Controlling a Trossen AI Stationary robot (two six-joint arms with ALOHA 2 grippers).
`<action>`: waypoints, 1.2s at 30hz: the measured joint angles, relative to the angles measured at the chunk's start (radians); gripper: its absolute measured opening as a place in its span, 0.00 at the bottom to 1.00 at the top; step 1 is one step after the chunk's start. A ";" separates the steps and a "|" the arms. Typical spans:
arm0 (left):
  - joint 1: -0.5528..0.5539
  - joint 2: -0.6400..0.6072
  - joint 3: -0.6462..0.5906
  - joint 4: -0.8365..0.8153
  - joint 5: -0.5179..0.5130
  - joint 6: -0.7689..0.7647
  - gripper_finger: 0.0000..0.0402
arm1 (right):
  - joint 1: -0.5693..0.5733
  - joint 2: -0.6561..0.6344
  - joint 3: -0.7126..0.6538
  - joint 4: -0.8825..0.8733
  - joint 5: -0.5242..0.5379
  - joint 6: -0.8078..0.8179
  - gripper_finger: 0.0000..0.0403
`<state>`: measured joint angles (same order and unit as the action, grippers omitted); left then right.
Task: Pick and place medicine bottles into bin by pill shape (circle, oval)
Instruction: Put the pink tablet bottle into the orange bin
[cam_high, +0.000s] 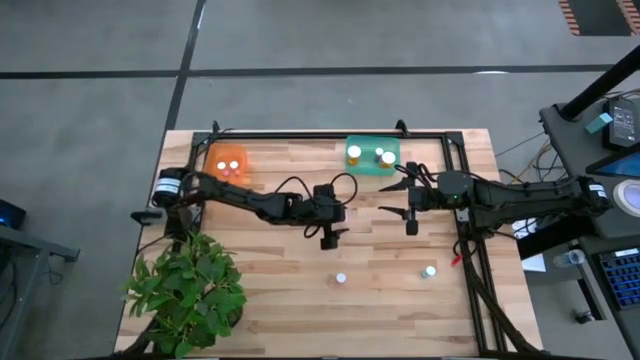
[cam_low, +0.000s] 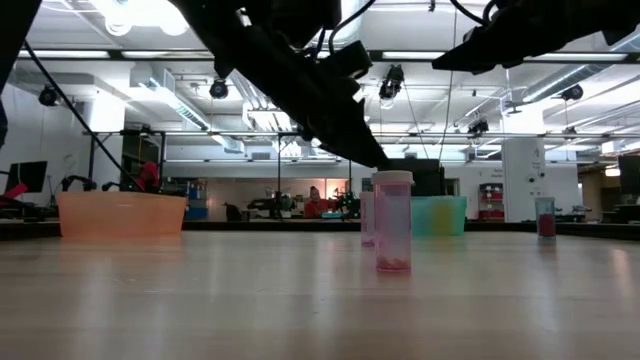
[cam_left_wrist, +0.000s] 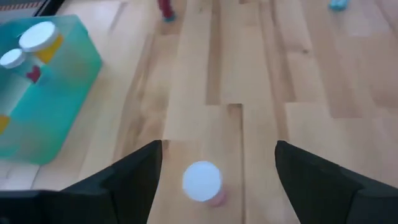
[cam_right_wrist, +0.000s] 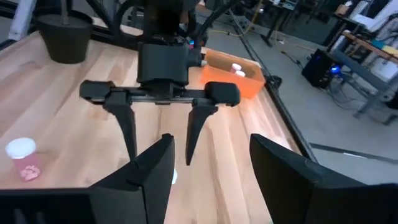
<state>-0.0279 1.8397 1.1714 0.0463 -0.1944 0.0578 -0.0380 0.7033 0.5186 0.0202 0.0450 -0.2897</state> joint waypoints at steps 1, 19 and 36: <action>0.004 0.005 0.000 0.007 -0.001 0.000 0.72 | 0.000 0.000 0.000 0.000 0.008 0.000 0.49; 0.035 0.105 -0.001 0.099 0.002 0.000 0.71 | 0.000 0.000 0.000 -0.009 0.014 0.001 0.49; 0.041 0.105 -0.009 0.068 -0.005 0.001 0.42 | 0.000 0.000 0.000 -0.009 0.018 0.001 0.49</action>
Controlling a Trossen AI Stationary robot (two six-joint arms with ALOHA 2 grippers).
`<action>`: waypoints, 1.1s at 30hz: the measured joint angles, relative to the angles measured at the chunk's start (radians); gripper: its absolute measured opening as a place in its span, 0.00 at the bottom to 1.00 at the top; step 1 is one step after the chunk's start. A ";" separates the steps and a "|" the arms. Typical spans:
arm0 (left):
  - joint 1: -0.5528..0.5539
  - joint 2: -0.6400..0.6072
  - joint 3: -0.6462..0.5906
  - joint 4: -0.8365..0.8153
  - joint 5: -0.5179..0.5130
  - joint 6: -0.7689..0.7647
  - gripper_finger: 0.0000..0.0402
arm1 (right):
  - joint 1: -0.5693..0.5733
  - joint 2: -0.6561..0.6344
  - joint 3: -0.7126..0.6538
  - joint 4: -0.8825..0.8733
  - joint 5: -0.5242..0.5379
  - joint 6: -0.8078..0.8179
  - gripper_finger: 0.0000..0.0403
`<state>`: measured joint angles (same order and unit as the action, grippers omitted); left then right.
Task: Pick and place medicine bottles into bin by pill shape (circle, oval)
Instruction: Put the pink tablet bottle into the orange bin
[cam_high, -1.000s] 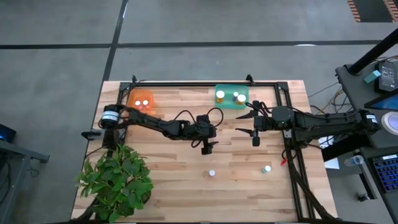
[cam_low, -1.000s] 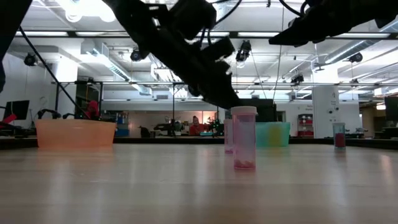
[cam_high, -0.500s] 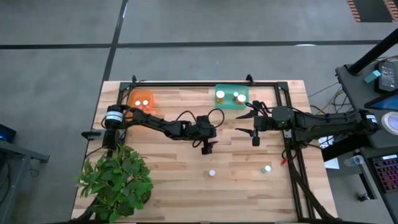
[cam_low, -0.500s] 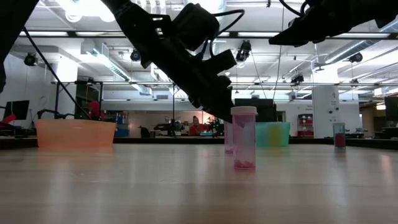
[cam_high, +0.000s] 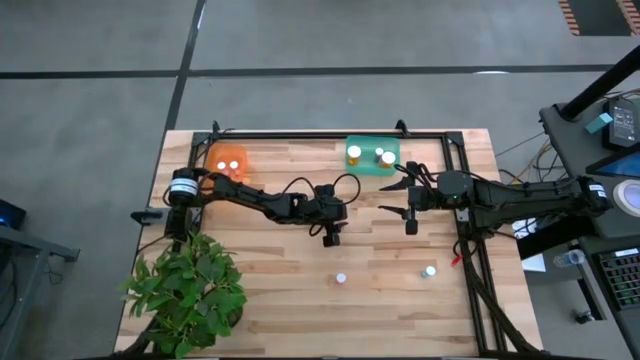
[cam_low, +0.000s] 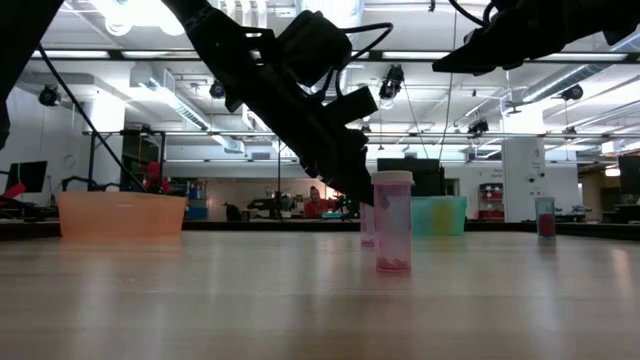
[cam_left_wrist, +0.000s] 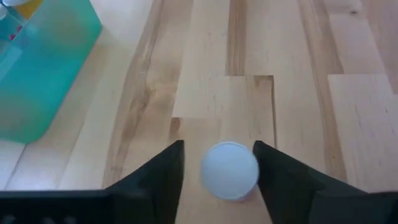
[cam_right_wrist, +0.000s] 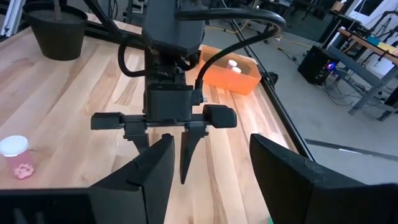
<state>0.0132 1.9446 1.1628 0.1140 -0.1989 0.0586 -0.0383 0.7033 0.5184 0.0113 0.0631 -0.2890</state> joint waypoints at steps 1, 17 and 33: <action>0.000 0.000 0.000 0.000 0.000 0.000 0.38 | 0.000 0.000 0.000 0.000 0.000 0.000 0.49; 0.000 -0.030 -0.003 -0.007 -0.025 -0.001 0.25 | 0.000 0.001 -0.002 -0.015 0.043 -0.001 0.49; 0.053 -0.315 -0.009 -0.423 -0.431 -0.234 0.23 | 0.000 0.002 -0.006 -0.015 0.043 -0.001 0.49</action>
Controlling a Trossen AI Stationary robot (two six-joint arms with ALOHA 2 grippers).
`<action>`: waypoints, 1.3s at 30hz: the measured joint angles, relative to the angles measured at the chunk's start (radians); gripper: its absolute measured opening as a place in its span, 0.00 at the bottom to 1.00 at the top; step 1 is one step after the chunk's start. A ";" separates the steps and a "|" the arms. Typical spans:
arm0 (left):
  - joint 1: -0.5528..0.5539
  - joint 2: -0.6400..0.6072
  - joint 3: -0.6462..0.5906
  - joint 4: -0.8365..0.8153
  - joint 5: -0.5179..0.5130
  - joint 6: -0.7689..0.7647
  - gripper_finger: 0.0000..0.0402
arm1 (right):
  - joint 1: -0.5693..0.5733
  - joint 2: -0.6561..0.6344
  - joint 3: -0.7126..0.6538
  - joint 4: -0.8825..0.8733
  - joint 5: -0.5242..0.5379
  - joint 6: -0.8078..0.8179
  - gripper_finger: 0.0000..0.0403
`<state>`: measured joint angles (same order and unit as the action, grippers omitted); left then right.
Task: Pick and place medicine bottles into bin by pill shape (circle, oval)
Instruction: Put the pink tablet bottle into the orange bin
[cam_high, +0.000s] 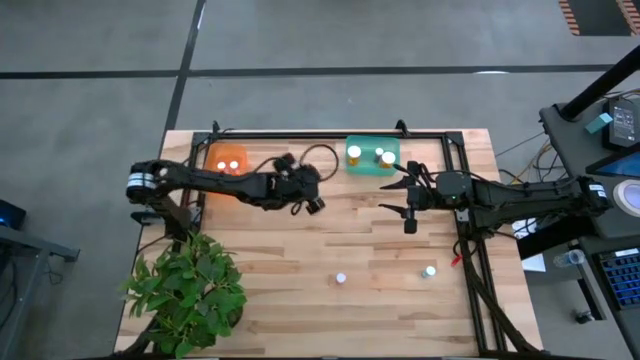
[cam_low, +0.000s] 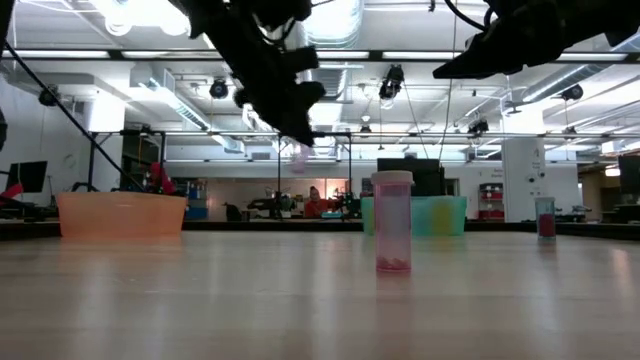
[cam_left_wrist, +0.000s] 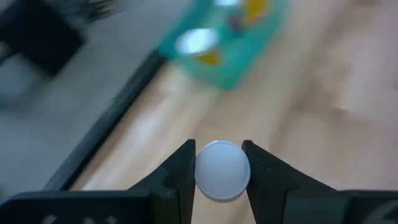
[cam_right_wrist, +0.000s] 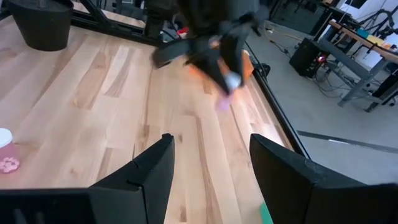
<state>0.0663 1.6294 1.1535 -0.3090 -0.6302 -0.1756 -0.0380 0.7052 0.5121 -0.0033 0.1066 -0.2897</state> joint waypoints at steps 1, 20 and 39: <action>0.005 -0.019 0.000 -0.045 -0.044 -0.038 0.23 | 0.000 0.000 0.000 -0.001 0.000 0.000 0.49; 0.077 -0.161 0.000 -0.880 -0.363 -0.948 0.23 | 0.000 0.000 0.000 0.000 0.000 -0.001 0.49; 0.061 -0.274 -0.091 -1.008 -0.304 -1.007 0.23 | -0.061 -0.001 0.041 0.145 0.046 -0.019 0.49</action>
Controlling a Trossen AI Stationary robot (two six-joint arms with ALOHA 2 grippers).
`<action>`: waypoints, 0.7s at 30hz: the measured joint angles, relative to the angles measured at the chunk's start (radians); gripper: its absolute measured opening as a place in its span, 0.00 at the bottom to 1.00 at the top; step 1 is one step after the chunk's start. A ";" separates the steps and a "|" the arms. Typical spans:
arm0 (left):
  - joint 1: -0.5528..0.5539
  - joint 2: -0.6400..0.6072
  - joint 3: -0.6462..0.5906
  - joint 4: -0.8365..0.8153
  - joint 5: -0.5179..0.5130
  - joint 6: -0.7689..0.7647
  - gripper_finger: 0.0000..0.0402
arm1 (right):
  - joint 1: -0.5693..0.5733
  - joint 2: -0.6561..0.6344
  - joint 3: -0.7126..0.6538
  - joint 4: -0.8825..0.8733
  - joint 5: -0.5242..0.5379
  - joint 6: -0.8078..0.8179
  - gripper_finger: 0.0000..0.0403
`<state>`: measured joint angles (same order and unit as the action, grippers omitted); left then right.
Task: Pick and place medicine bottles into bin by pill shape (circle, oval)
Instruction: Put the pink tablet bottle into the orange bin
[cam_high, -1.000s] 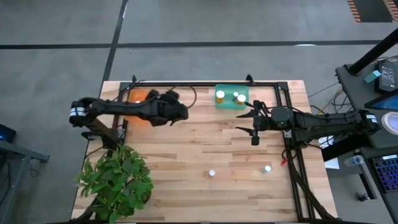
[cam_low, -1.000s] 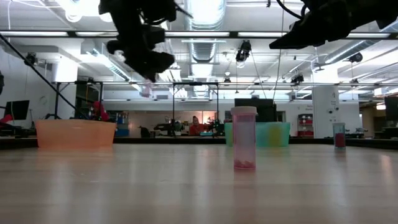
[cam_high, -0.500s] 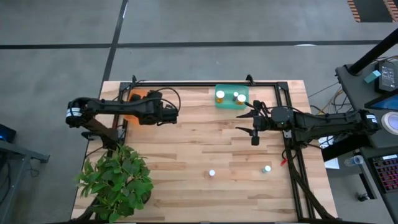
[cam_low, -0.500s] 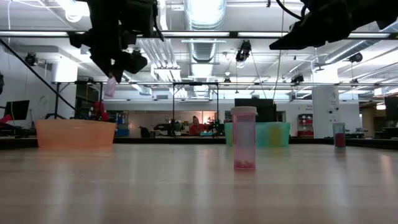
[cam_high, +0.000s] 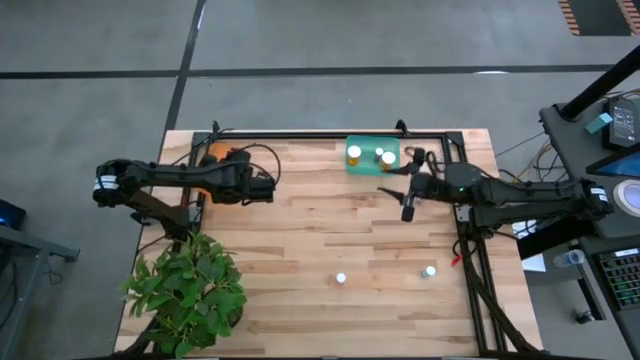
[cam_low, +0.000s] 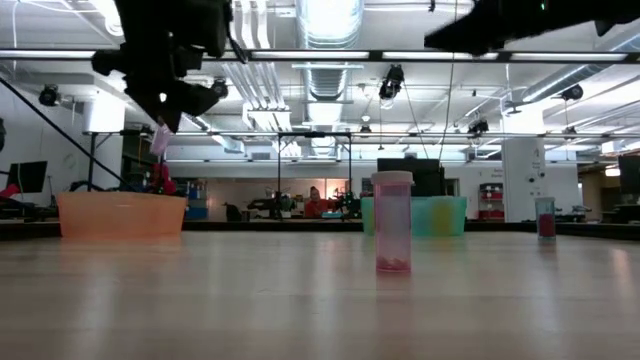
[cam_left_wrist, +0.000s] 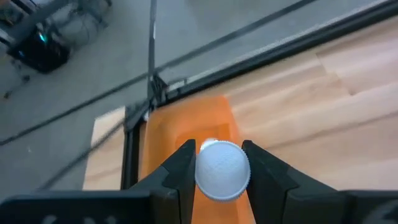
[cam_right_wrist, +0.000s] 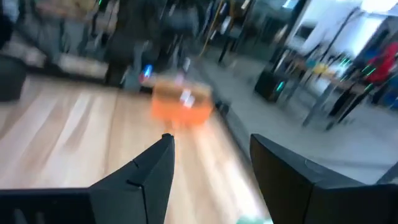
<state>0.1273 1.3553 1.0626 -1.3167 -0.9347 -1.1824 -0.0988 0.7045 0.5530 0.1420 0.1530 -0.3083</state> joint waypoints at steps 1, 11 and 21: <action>0.000 -0.009 -0.018 0.002 0.013 -0.015 0.23 | 0.001 0.001 -0.007 -0.033 -0.004 0.007 0.49; 0.005 -0.066 -0.165 0.018 0.032 -0.228 0.23 | 0.000 0.006 -0.046 -0.039 0.005 0.023 0.49; 0.016 -0.071 -0.313 0.052 0.041 -0.438 0.23 | 0.000 0.006 -0.047 -0.032 0.005 0.002 0.49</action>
<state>0.1429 1.2842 0.7498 -1.2650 -0.8936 -1.6208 -0.0990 0.7105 0.5064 0.1101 0.1577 -0.3065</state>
